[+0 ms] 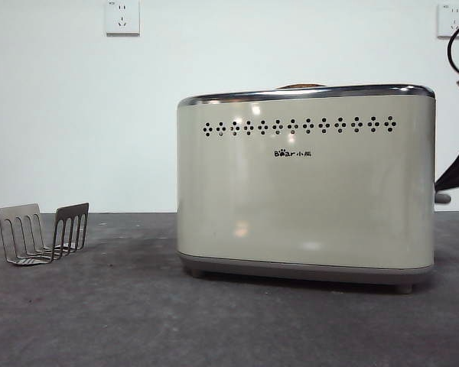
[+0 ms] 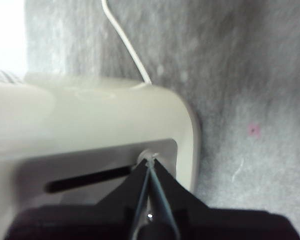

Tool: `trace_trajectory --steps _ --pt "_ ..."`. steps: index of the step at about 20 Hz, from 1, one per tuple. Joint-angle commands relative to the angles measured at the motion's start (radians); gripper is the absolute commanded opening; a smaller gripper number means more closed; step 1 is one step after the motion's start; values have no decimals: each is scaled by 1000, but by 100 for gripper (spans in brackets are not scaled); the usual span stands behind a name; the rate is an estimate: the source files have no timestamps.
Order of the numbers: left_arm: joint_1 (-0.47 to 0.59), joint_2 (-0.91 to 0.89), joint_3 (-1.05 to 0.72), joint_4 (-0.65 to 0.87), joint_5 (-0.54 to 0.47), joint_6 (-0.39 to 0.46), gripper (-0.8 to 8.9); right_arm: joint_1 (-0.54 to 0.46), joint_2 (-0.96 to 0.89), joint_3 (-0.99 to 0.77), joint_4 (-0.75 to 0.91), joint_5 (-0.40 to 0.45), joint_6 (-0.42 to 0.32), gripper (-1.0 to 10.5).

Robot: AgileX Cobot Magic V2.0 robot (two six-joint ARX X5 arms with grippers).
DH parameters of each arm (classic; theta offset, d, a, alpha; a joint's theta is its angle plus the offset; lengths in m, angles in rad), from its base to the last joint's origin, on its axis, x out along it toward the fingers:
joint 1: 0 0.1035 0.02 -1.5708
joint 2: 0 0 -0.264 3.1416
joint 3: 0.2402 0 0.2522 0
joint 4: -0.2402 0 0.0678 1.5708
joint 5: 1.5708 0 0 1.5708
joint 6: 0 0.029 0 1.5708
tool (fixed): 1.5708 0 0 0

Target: Pick up a slice of bread from the rack,put the bread on the toaster,press the button

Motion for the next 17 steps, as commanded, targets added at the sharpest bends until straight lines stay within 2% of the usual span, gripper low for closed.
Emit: trace_trajectory --steps 1,8,12,17 --pt "2 -2 -6 3 3 5 -6 0 -30 32 -32 11 -23 -7" --pt "2 -2 -6 3 4 6 -5 0 -182 147 -191 51 -68 -7" --pt "2 -2 -6 3 4 5 -5 0 -315 253 -303 122 -83 -8" --pt "2 -1 -6 3 4 5 -4 0 -494 477 -431 246 -115 -7"
